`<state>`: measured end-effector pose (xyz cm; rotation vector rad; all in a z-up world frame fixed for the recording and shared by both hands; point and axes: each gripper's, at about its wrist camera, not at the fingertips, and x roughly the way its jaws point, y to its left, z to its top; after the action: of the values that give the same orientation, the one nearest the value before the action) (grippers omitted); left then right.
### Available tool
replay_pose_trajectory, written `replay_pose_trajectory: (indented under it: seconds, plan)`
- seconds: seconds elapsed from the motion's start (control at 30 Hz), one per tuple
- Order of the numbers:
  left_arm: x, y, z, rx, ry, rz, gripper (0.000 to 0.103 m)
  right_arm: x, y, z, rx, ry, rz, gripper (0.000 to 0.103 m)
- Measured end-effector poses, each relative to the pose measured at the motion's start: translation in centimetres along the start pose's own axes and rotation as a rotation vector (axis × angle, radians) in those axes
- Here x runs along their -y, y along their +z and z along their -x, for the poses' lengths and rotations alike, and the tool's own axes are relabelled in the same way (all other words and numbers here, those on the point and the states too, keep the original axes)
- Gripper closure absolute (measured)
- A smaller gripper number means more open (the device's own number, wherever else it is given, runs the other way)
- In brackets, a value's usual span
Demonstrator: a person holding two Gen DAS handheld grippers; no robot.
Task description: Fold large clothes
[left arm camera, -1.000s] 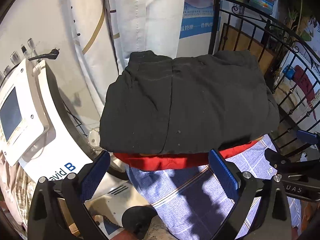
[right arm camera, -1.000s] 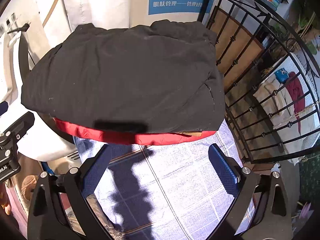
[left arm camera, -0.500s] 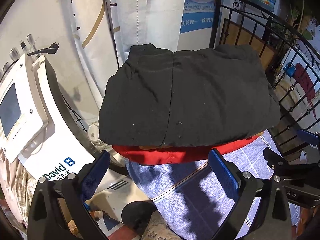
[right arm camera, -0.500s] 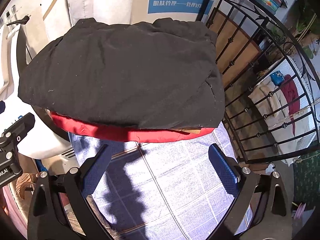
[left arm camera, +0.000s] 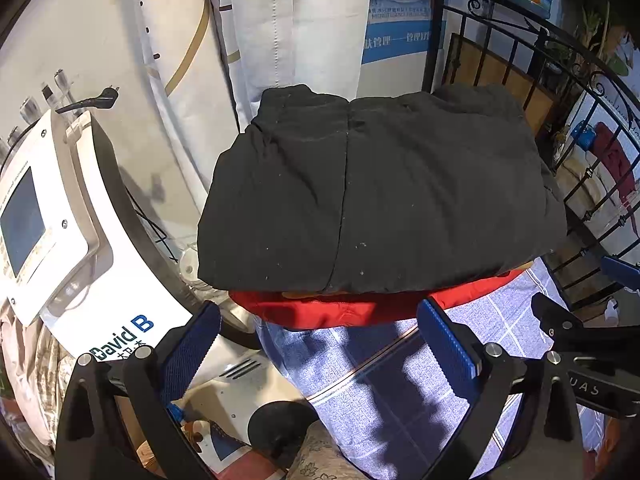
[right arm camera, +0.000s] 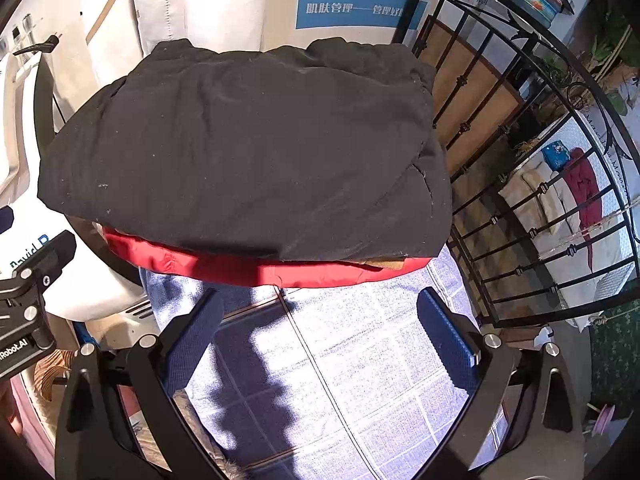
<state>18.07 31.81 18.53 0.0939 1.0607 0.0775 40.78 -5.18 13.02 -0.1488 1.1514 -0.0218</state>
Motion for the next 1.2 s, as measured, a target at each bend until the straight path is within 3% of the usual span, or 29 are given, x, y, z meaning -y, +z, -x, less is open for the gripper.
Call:
replay_pose_trajectory:
  seconds: [0.4, 0.5, 1.2]
  plan:
    - [0.32, -0.08, -0.28, -0.004, -0.015, 0.002, 0.006, 0.09, 0.05, -0.01, 0.007, 0.015, -0.01, 0.007]
    - [0.41, -0.2, -0.57, -0.023, 0.019, -0.005, 0.006, 0.04, 0.04, -0.02, 0.009, 0.018, -0.01, 0.007]
    - [0.32, -0.42, 0.05, -0.013, 0.032, 0.001, 0.006, -0.06, 0.22, 0.02, 0.015, 0.019, -0.013, 0.007]
